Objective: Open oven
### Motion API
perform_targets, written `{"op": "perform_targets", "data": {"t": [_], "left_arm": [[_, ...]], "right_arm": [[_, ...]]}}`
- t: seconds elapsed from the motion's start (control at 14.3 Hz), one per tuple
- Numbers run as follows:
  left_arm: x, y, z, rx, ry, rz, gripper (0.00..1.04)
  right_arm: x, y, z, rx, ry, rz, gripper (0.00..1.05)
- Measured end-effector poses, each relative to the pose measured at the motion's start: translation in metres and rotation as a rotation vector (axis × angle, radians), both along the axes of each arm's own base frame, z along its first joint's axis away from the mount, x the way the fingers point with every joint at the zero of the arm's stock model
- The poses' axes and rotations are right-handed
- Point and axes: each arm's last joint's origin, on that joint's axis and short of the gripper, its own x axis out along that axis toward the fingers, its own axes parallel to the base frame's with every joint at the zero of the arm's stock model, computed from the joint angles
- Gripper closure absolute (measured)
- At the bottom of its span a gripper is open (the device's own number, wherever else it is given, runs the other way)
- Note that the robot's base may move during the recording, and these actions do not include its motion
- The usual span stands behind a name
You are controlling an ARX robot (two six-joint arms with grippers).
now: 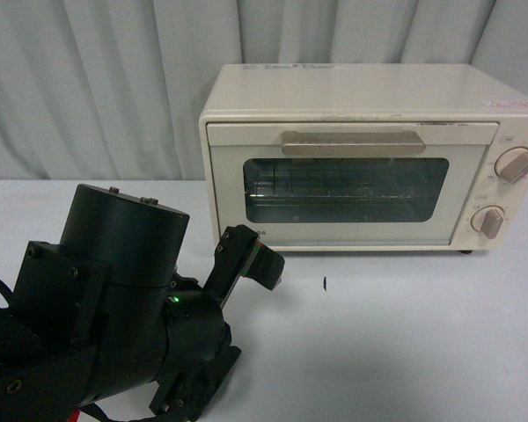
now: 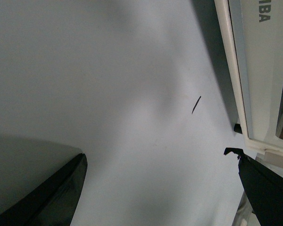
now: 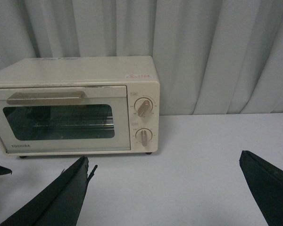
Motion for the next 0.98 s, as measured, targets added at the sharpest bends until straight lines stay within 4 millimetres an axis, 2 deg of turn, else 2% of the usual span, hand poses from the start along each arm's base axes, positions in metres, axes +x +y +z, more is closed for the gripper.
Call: {"op": "perform_targets", "data": {"t": [0.07, 0.21, 0.35, 0.42, 0.56, 0.63, 0.7, 0.77, 0.84, 0.98], "left_arm": [[0.0, 0.0, 0.0, 0.0, 0.0, 0.0, 0.07], [0.0, 0.0, 0.0, 0.0, 0.0, 0.001, 0.07], [-0.001, 0.0, 0.0, 0.0, 0.002, -0.002, 0.07], [-0.001, 0.0, 0.0, 0.001, 0.001, -0.002, 0.07], [-0.001, -0.001, 0.0, 0.001, 0.001, -0.003, 0.07], [-0.001, -0.001, 0.0, 0.0, 0.001, -0.003, 0.07], [-0.001, -0.001, 0.0, 0.0, 0.002, -0.003, 0.07], [-0.001, -0.001, 0.0, -0.001, 0.001, -0.004, 0.07], [-0.001, -0.001, 0.0, 0.0, 0.001, -0.004, 0.07], [-0.001, -0.001, 0.0, 0.001, 0.001, -0.003, 0.07]], "right_arm": [[0.0, 0.0, 0.0, 0.0, 0.0, 0.0, 0.06], [0.008, 0.005, 0.019, -0.073, -0.108, -0.224, 0.06], [0.033, -0.007, 0.037, -0.196, -0.082, -0.503, 0.06], [0.051, -0.008, 0.057, -0.241, -0.121, -0.496, 0.06], [0.101, -0.007, 0.102, -0.36, -0.192, -0.429, 0.06], [0.126, -0.007, 0.112, -0.433, -0.165, -0.403, 0.06], [0.184, -0.001, 0.125, -0.592, -0.094, -0.323, 0.06], [0.231, 0.012, 0.146, -0.761, -0.094, -0.198, 0.31], [0.244, 0.024, 0.148, -0.884, -0.107, -0.098, 0.55], [0.259, 0.037, 0.134, -1.005, -0.073, 0.001, 0.79]]}}
